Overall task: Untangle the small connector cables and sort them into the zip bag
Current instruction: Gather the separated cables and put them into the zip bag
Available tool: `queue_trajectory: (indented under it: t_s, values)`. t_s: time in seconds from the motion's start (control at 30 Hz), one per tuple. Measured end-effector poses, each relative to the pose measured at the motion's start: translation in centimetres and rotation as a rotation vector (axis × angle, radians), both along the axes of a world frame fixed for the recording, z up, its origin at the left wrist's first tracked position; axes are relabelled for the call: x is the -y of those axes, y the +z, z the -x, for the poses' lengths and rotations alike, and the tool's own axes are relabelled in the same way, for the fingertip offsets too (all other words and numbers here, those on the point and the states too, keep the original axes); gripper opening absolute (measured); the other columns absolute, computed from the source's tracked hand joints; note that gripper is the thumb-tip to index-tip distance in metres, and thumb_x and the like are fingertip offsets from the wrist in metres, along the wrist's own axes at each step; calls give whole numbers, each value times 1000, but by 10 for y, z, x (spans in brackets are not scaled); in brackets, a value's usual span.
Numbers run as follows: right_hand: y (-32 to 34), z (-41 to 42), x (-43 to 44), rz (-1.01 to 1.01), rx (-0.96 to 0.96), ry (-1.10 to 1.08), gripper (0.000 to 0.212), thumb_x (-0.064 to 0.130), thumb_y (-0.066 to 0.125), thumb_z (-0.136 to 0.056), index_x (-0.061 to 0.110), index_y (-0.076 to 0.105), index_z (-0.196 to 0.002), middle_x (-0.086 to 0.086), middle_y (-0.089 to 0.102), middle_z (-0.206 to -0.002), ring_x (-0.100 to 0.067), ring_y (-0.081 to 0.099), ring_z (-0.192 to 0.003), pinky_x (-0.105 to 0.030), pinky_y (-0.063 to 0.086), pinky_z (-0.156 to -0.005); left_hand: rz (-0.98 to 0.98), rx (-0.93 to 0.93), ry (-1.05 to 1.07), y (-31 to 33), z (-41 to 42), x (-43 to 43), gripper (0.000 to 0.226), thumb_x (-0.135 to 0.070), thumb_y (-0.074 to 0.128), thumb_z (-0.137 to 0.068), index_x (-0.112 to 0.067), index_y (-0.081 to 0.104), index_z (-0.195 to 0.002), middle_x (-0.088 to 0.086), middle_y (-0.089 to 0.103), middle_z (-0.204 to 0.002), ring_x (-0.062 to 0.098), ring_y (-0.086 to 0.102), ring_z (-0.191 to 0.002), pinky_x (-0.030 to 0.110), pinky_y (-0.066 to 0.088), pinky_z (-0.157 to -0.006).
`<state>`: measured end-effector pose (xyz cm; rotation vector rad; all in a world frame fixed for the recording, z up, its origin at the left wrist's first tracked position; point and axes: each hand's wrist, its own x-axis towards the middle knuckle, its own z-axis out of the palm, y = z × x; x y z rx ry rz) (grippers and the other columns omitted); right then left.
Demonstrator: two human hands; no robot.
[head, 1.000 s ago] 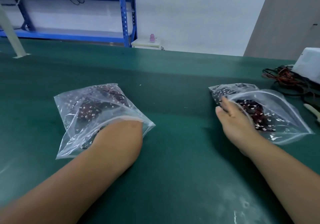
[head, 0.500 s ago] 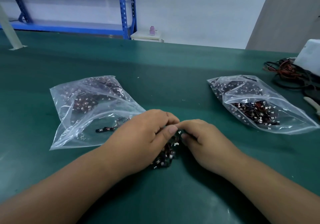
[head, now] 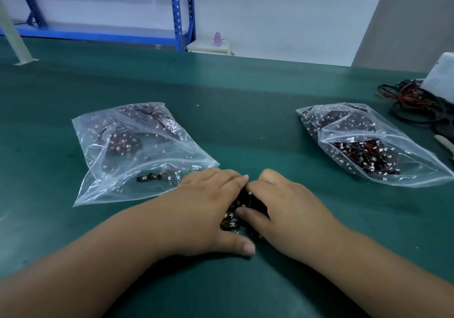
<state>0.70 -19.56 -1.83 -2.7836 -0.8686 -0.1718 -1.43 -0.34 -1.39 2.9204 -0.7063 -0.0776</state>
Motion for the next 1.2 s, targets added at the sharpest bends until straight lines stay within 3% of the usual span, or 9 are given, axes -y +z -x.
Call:
queue_trajectory:
  t_s: [0.13,0.27,0.47,0.7,0.8,0.9,1.03,1.1,1.2]
  values:
    - [-3,2,-4,-242,-71,20,21,43,62,-87,31,46,-81,8,48,-76,-11,50,-72,-34,43,-64,60,93,4,3,-2,5,61,-80,39,-76,-40,41,-122,-19,36,-115,7,36,-113,31,28,-106]
    - [-4,-3,-3,-703,-288,-71,11,16,72,-84,23,66,-77,7,65,-66,-6,58,-57,-22,46,-54,88,106,12,8,-4,4,25,-54,50,-88,-33,49,-102,-14,41,-100,7,42,-99,26,37,-93]
    - [-1,-21,10,-1092,-435,-223,12,6,69,-89,18,69,-85,-4,71,-69,-12,55,-40,-13,37,-43,-27,79,144,20,-5,-10,15,-43,47,-85,-33,51,-95,-14,48,-94,8,49,-93,29,45,-83]
    - [4,-40,25,-974,-312,-237,16,17,76,-86,23,61,-88,2,70,-77,-10,60,-63,-16,46,-59,-221,119,253,30,-5,-17,27,-38,40,-76,-31,57,-95,-11,52,-93,15,51,-94,36,47,-85]
    - [1,-44,27,-819,-288,-222,11,31,71,-89,28,66,-98,17,68,-91,-1,62,-88,-17,47,-82,-127,81,222,32,-2,-12,45,-42,36,-70,-35,57,-109,-15,56,-103,12,51,-104,35,47,-90]
    - [-3,-43,27,-642,-177,-277,25,37,63,-93,34,62,-118,24,58,-113,-4,51,-115,-34,39,-107,-34,84,161,30,2,-5,53,-47,38,-72,-39,53,-122,-20,56,-114,6,47,-114,33,42,-100]
    - [0,-32,24,-573,-39,-129,14,18,69,-86,29,70,-95,18,59,-91,-7,56,-93,-43,45,-94,-58,101,74,22,2,0,49,-65,38,-83,-43,48,-125,-23,50,-115,4,42,-116,34,35,-103]
    - [0,-25,21,-442,-40,-35,12,34,68,-81,31,72,-92,16,59,-85,-8,56,-91,-39,40,-92,-55,104,56,19,0,2,43,-66,41,-87,-42,52,-121,-21,50,-113,5,43,-113,34,36,-102]
    - [-2,-18,14,-216,-66,47,41,65,50,-76,38,69,-101,17,53,-90,-7,48,-94,-32,28,-87,-12,127,39,16,-1,6,31,-57,46,-91,-41,58,-114,-20,52,-109,7,46,-108,35,37,-100]
